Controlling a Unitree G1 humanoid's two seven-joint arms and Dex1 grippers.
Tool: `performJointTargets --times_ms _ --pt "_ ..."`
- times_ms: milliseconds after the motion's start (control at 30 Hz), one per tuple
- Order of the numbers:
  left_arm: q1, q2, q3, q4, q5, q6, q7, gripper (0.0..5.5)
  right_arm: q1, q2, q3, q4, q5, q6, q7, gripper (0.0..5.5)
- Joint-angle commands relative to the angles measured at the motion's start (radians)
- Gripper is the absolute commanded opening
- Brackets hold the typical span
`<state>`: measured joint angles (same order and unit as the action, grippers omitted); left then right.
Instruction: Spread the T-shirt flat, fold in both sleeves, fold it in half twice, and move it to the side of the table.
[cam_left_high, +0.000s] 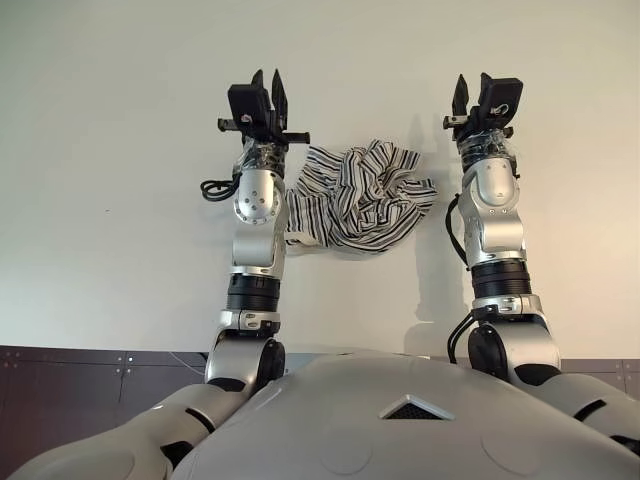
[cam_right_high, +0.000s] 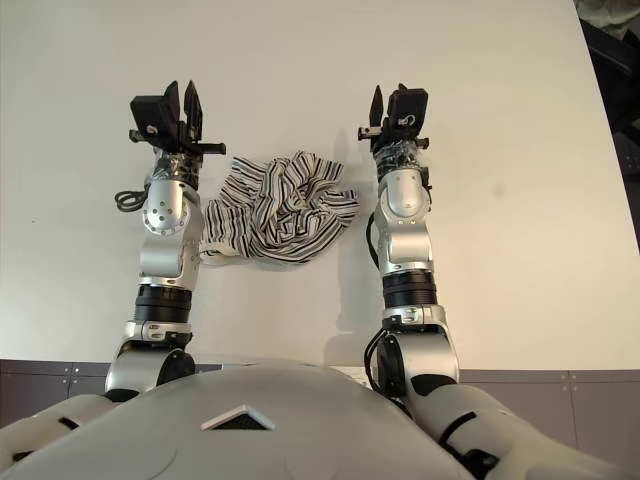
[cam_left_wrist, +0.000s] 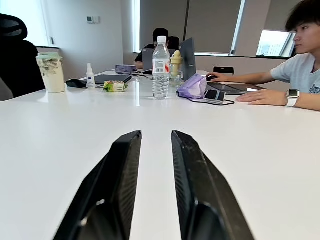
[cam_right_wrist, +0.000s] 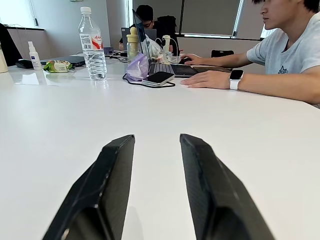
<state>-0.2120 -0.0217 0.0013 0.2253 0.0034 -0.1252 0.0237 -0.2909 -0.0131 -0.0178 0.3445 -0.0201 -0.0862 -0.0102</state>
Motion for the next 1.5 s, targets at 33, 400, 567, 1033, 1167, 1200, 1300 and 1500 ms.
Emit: performJointTargets --times_ms 33,400,567,1033,1167,1200,1300,1500 --pt "0.010 0.012 0.001 -0.017 0.000 0.016 -0.011 1.09 0.000 0.010 0.007 -0.031 -0.008 0.016 -0.011 1.66" --pt "0.008 0.033 0.011 -0.116 -0.006 0.114 -0.021 1.09 -0.009 0.052 0.007 -0.040 -0.012 0.028 -0.064 1.66" --pt "-0.016 0.051 0.021 -0.119 -0.004 0.149 -0.029 1.09 -0.028 0.060 -0.006 -0.003 -0.009 0.013 -0.092 1.66" --pt "-0.044 0.057 -0.001 -0.096 0.029 0.118 -0.012 1.09 -0.055 0.050 -0.006 0.008 -0.013 0.018 -0.095 1.66" --pt "-0.042 0.053 -0.005 -0.100 0.035 0.120 -0.006 1.09 -0.053 0.044 -0.006 -0.001 -0.012 0.025 -0.089 1.66" --pt "-0.042 0.054 -0.004 -0.102 0.035 0.124 -0.005 1.09 -0.050 0.043 -0.007 -0.002 -0.012 0.026 -0.089 1.66" --pt "-0.042 0.060 0.006 -0.105 0.033 0.135 -0.003 1.09 -0.047 0.046 -0.001 -0.005 -0.016 0.030 -0.090 1.66" --pt "-0.012 0.117 -0.046 -0.131 0.066 0.142 -0.084 1.09 -0.001 -0.021 0.064 -0.079 -0.009 0.034 0.070 1.66"
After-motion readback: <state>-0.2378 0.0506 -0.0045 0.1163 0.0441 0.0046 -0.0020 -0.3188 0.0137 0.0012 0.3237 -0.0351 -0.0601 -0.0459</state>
